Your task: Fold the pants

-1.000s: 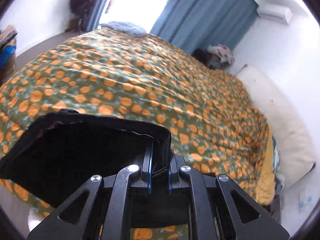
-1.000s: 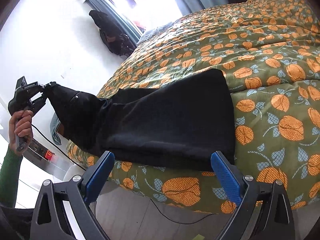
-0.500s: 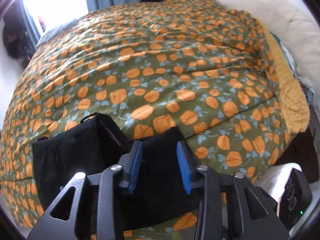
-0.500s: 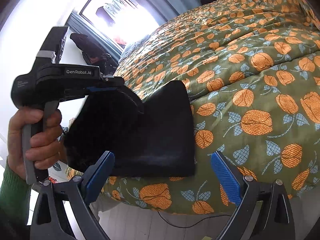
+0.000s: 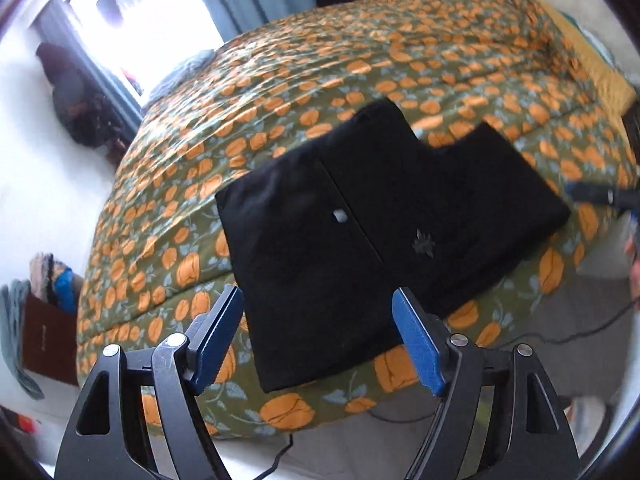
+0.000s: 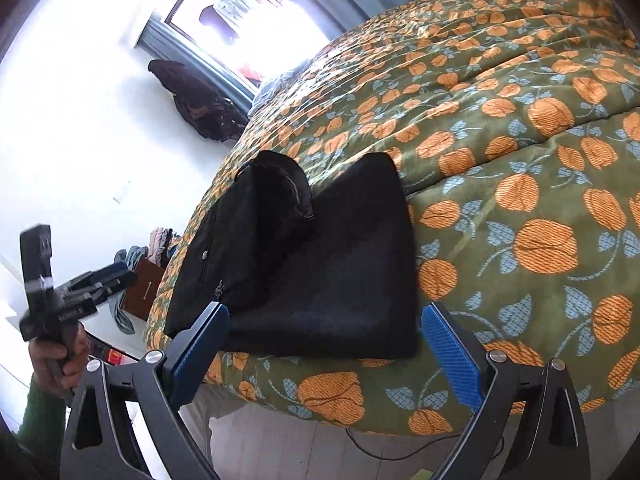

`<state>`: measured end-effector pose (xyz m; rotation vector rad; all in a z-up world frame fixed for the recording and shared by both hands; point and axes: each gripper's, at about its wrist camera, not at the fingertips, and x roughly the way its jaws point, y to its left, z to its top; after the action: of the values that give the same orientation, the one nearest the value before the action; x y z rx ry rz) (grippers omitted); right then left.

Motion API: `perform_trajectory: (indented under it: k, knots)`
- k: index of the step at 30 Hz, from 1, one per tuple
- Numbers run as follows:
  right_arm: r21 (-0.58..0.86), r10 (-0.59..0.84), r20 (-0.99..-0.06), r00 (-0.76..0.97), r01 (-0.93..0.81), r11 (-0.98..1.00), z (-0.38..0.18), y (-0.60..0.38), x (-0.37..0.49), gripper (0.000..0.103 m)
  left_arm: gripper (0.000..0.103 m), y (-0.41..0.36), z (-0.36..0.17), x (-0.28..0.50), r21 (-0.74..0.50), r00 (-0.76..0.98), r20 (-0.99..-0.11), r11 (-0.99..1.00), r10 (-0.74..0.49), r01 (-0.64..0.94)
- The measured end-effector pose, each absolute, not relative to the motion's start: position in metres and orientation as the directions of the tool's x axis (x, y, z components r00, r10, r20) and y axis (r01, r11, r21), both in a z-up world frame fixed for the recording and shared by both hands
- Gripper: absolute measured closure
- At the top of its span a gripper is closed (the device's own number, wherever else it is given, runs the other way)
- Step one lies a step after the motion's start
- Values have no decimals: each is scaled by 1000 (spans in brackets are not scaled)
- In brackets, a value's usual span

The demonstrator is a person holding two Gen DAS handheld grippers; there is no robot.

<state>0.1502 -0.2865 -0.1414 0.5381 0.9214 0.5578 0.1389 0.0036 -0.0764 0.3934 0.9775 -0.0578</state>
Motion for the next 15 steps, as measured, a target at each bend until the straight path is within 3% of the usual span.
perform_trajectory:
  k: [3,6,8,11,13,15]
  knots:
    - [616,675,-591,442,-293,731,-133,-266,166,14,25,-8,-106,136,312,526,-837,921,150,234]
    - [526,683,-647,339,-449,722,-121,-231,196,27,25,4,-118,141,157,465,-882,978,77,136]
    - [441,660,-687,304,-547,711,-115,-207,212,29,25,16,-122,140,36,438,-899,997,4,65]
    - [367,639,-718,277,-629,685,-112,-185,235,30,25,21,-124,134,-16,436,-900,1000,-25,23]
    - [387,652,-724,225,-649,655,-114,-176,250,32,25,22,-123,130,-42,434,-900,999,-43,13]
    - [505,726,-679,106,-650,567,-114,-172,252,32,25,26,-122,127,-62,441,-896,998,-54,-5]
